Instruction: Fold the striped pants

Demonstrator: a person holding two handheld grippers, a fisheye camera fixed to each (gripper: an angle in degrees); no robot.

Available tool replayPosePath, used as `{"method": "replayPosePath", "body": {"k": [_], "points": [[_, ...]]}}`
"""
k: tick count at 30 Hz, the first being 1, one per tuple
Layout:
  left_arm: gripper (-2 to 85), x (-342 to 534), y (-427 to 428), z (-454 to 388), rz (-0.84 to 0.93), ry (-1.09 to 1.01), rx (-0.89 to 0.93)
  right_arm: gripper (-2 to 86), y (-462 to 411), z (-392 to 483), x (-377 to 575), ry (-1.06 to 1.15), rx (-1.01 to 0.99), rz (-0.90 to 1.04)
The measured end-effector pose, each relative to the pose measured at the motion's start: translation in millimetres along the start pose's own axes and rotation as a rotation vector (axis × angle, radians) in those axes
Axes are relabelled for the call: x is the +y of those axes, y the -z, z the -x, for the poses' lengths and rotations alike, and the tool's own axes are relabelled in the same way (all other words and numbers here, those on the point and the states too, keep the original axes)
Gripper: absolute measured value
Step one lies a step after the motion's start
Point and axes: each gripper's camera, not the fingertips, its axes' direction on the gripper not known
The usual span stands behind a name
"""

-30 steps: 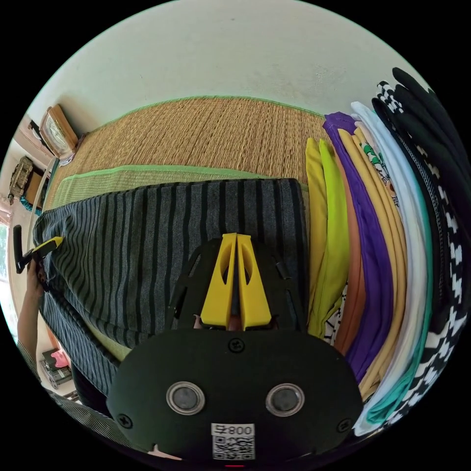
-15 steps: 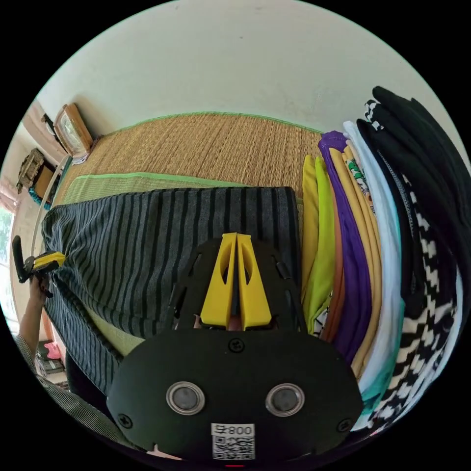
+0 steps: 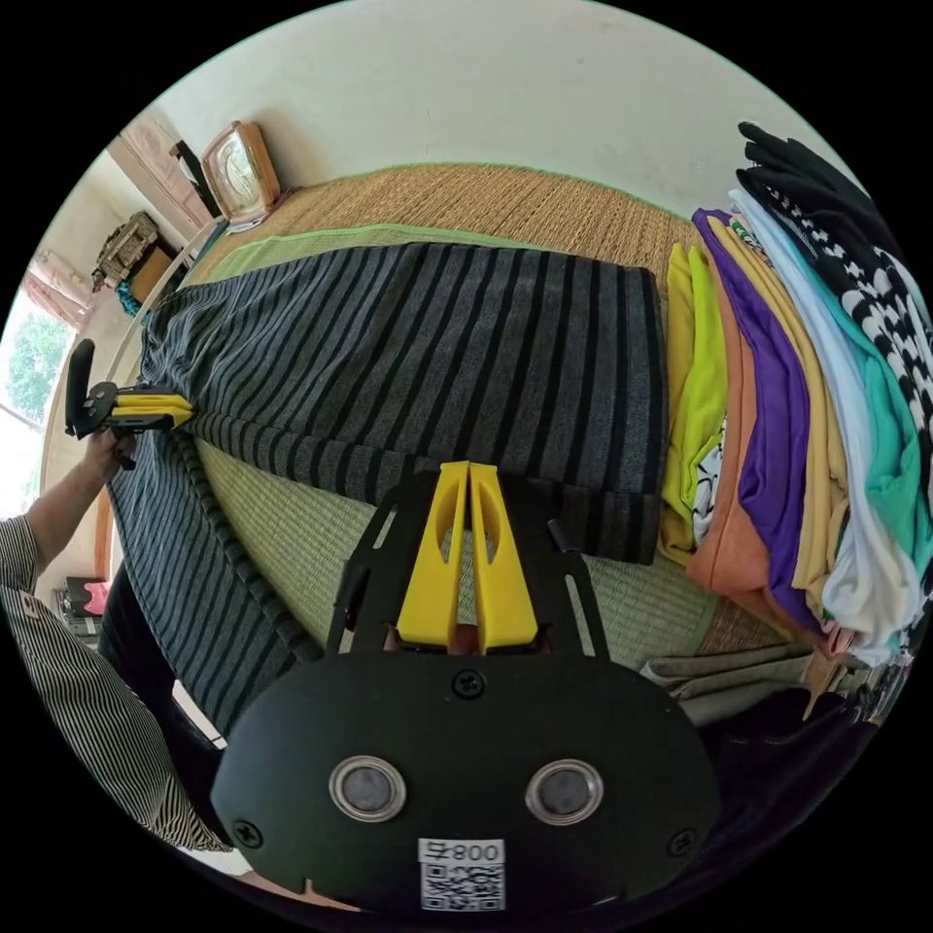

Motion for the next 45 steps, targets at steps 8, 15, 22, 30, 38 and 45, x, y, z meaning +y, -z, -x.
{"method": "replayPosePath", "body": {"k": [8,15,22,30,38,45], "points": [[1.0,15.5,8.8,13.8,-0.049,0.054,0.080,-0.5,-4.5,-19.3,16.3,-0.062,-0.036,-0.025],[0.2,40.1,10.3,34.7,-0.080,0.130,0.171,-0.2,0.6,-25.0,24.2,-0.142,0.001,-0.059],[0.3,79.1,12.5,73.5,-0.094,0.322,0.164,0.0,-2.5,-35.9,47.4,-0.231,-0.047,-0.059],[1.8,168.9,54.3,71.7,-0.163,0.354,0.186,-0.3,30.3,46.9,107.5,-0.080,-0.081,-0.082],[0.8,217.9,19.3,56.3,-0.007,0.373,0.164,-0.5,12.3,80.4,217.4,-0.313,0.070,0.078],[0.1,230.6,10.9,69.1,-0.013,0.387,0.137,-0.6,-2.4,60.6,200.8,-0.349,0.026,0.036]]}}
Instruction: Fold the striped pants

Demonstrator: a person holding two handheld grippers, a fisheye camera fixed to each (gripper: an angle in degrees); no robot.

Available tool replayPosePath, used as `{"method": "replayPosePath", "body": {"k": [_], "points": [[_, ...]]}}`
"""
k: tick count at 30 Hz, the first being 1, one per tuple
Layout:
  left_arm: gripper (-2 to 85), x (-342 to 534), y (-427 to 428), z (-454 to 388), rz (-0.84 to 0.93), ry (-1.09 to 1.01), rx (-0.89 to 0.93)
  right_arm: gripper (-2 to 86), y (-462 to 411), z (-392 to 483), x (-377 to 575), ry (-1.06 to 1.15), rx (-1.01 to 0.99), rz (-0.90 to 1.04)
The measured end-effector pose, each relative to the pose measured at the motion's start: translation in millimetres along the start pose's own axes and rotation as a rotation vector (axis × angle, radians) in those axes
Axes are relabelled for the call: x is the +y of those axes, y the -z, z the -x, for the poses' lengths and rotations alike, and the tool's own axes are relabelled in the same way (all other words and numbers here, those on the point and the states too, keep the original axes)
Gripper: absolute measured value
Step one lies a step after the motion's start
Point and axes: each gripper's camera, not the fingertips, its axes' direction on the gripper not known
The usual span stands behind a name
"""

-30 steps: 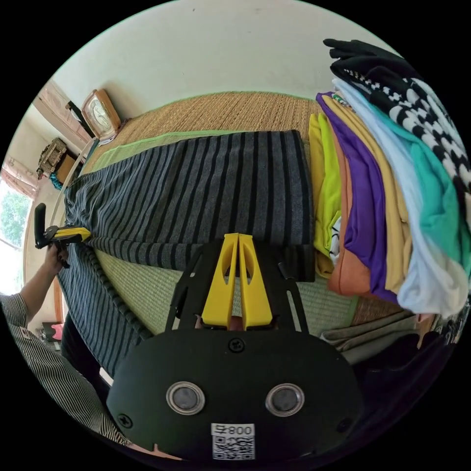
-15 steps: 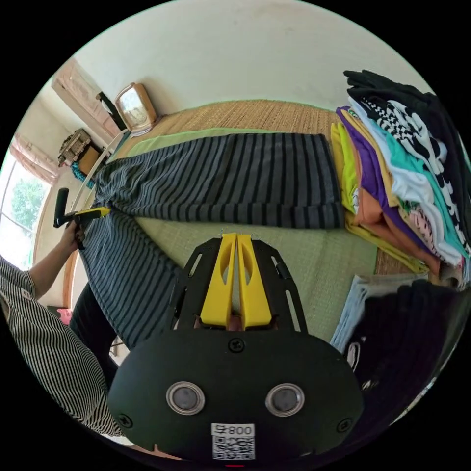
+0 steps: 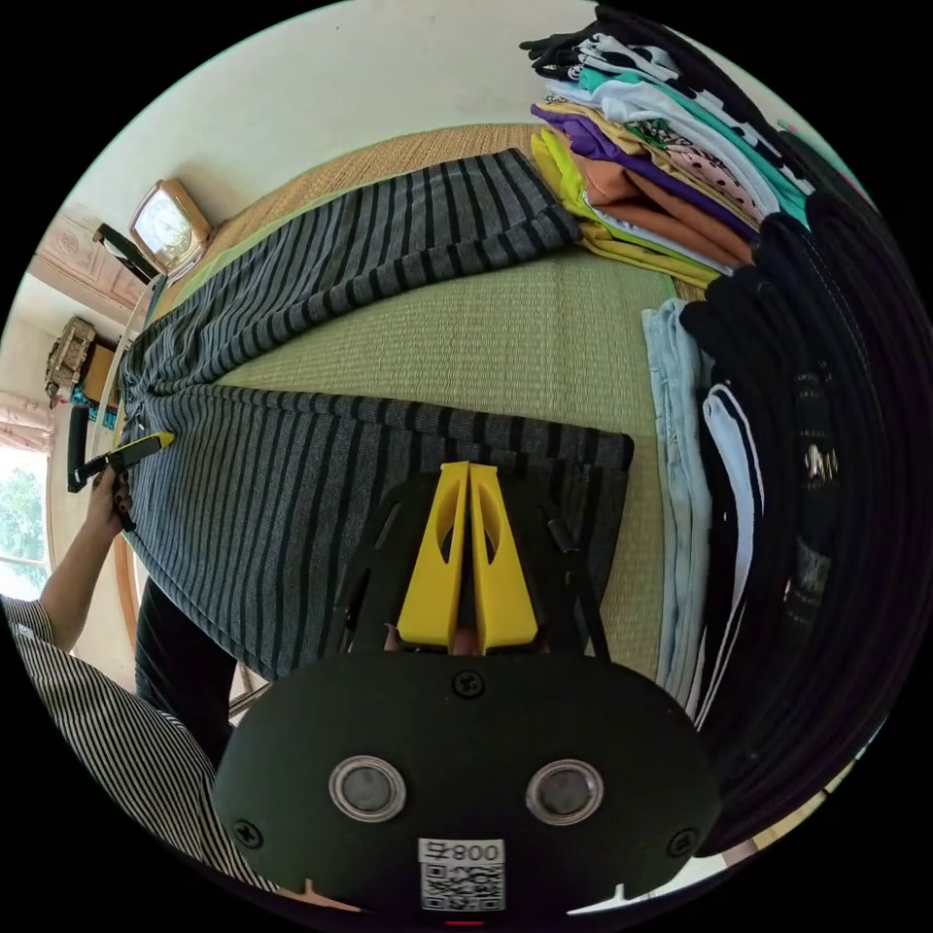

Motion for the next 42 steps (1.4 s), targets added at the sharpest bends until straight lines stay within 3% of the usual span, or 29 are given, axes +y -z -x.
{"method": "replayPosePath", "body": {"k": [8,10,14,21,23,25,28,32,37,42], "points": [[0.1,39.5,6.7,25.6,-0.036,0.023,0.006,-0.5,5.0,17.2,2.8,0.012,0.031,-0.010],[0.1,49.2,-0.3,36.8,-0.013,0.041,0.029,-0.5,-12.3,23.3,5.0,0.026,0.063,0.061],[0.1,75.9,28.4,55.5,-0.129,0.054,0.003,-0.5,-2.5,38.5,-3.0,0.035,0.019,-0.011],[0.1,121.6,72.1,137.1,-0.251,0.256,-0.150,-0.5,-24.1,166.3,-68.7,0.350,-0.193,-0.069],[0.1,141.0,70.5,171.1,-0.190,0.346,-0.228,-0.5,-42.1,205.8,-87.7,0.433,-0.213,-0.043],[0.1,156.4,63.6,192.3,-0.143,0.383,-0.207,-0.5,-71.9,248.9,-111.1,0.488,-0.217,0.041],[0.1,170.5,78.1,208.2,-0.242,0.348,-0.145,-0.5,-81.4,290.6,-127.4,0.550,-0.220,0.017],[0.1,148.7,108.3,239.8,-0.347,0.280,-0.229,-0.5,-87.9,325.6,-147.7,0.595,-0.167,-0.016],[0.1,103.1,118.5,315.3,-0.337,0.358,-0.371,-0.4,-113.4,348.8,-174.2,0.576,-0.115,0.015],[0.1,76.8,99.8,396.4,-0.267,0.495,-0.317,-0.2,-129.8,360.3,-177.1,0.539,-0.141,0.000]]}}
